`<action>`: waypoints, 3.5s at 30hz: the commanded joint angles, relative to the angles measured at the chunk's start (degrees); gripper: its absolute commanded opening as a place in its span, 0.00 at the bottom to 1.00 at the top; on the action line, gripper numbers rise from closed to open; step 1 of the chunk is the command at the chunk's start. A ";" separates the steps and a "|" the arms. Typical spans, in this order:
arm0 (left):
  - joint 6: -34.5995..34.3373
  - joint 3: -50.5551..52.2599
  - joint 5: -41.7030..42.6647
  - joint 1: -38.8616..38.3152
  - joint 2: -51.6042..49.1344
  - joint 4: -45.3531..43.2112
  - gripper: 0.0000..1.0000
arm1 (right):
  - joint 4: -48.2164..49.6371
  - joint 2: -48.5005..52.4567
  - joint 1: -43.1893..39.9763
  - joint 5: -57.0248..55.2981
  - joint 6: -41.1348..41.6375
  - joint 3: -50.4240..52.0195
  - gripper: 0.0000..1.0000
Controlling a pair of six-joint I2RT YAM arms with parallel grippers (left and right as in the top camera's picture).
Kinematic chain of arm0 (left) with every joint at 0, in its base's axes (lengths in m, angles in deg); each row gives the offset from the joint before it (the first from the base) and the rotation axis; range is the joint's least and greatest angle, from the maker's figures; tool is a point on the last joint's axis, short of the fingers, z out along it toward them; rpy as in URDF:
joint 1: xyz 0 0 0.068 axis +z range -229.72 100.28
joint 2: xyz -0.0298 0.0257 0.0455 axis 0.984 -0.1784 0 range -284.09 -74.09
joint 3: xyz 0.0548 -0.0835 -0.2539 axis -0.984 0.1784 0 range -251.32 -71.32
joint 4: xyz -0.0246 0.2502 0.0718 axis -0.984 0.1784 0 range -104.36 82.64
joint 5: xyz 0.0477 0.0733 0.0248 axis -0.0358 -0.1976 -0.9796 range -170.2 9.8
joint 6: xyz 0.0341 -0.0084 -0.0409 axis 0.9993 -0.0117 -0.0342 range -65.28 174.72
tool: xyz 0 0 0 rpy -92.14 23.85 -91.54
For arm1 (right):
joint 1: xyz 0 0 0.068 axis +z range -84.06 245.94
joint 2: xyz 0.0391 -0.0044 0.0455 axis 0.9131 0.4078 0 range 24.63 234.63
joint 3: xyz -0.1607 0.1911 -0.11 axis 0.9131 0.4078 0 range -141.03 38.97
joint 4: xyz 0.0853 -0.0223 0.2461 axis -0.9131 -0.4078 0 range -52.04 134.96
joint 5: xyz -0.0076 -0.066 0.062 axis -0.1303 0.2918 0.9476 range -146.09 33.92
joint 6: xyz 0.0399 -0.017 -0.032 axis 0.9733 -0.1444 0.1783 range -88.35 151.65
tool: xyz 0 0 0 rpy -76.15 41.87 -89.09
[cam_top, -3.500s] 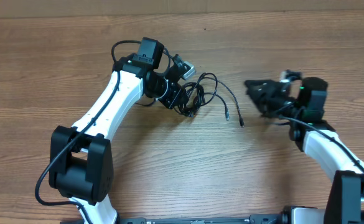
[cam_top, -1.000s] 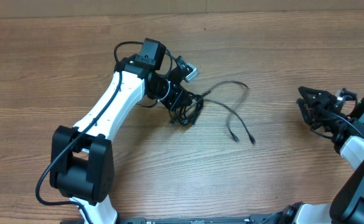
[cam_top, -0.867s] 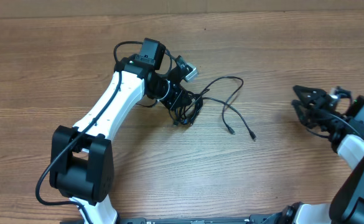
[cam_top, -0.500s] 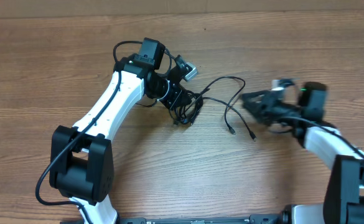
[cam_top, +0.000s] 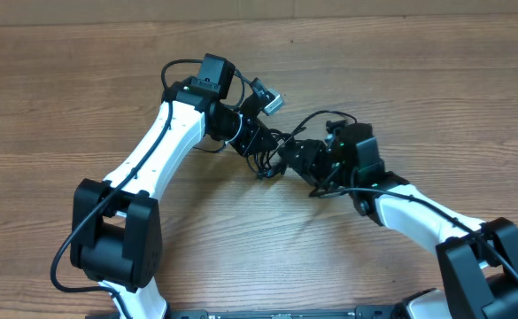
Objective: Untangle cables
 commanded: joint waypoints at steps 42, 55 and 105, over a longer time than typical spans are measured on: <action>-1.51 0.13 -9.07 -1.20 -0.35 -0.70 0.04 | 7.30 -2.16 -33.16 29.05 -9.90 -0.50 0.62; -14.25 0.13 -18.21 -1.57 -0.35 -2.73 1.00 | -9.03 -2.19 -31.82 16.15 -22.36 -0.52 1.00; -30.53 -0.04 -25.22 -4.15 -7.85 -11.89 0.83 | -26.56 -2.19 -30.73 -0.81 -27.45 -0.50 1.00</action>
